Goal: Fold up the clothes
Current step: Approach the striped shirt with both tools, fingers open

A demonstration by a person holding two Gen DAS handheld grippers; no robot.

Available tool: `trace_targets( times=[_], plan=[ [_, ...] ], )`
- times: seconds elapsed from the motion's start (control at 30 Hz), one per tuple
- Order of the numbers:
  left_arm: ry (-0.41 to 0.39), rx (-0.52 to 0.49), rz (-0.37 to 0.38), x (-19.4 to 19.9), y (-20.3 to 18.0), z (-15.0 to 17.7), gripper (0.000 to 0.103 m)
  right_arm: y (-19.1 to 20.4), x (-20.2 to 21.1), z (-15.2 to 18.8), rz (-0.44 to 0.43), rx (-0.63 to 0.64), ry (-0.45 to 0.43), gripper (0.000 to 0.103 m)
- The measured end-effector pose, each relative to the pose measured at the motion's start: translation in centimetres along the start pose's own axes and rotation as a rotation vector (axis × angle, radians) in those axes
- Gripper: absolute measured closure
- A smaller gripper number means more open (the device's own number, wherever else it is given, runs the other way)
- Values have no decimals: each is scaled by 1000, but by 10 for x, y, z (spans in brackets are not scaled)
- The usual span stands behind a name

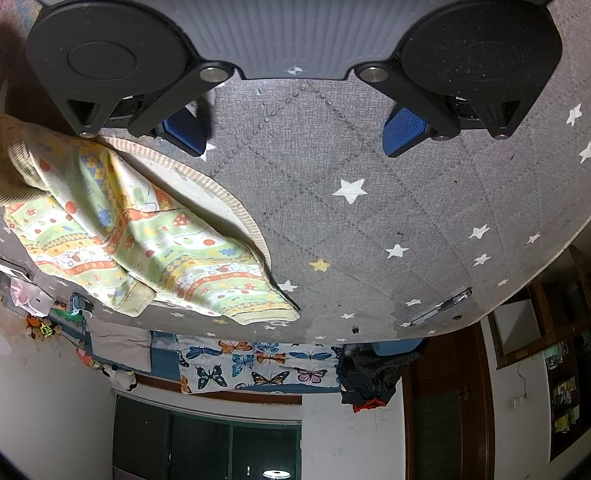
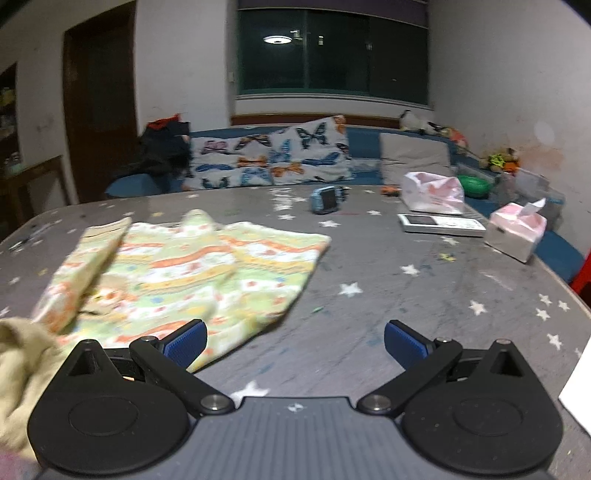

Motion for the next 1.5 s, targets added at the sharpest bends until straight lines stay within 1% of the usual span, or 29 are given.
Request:
trace_targets(
  times=[0.2, 0.4, 0.53, 0.67, 0.73, 0.83, 0.87, 1.07, 1.5],
  plan=[
    [22, 26, -10, 0, -5, 1, 0, 29, 5, 17, 44, 44, 3, 0],
    [54, 54, 10, 19, -16, 8, 0, 58, 11, 34, 88, 88, 6, 0],
    [67, 49, 28, 29, -33, 8, 0, 72, 8, 40, 24, 45, 19, 0],
    [83, 46, 42, 36, -45, 7, 0, 63, 18, 42, -42, 40, 32, 0],
    [90, 39, 39, 39, -52, 7, 0, 73, 22, 46, -53, 33, 35, 0],
    [91, 34, 46, 44, -56, 8, 0, 48, 15, 33, -120, 20, 71, 0],
    [93, 33, 47, 45, -58, 8, 0, 50, 10, 36, -128, 17, 79, 0],
    [96, 19, 41, 47, -63, 9, 0, 67, 21, 49, -137, 10, 101, 0],
    [107, 28, 27, 47, -66, 7, 0, 73, 26, 50, -140, 17, 110, 0]
  ],
)
Point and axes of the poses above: each gripper's, at about its wrist camera, not at the fingertips, and x roughly against the way its jaws point, y to its left, z to its underside, the point moved 8 cm from there along -x, roughly the way its jaws point, and after that the axes turned 9 degrees about -x, right-handed, at the moved point
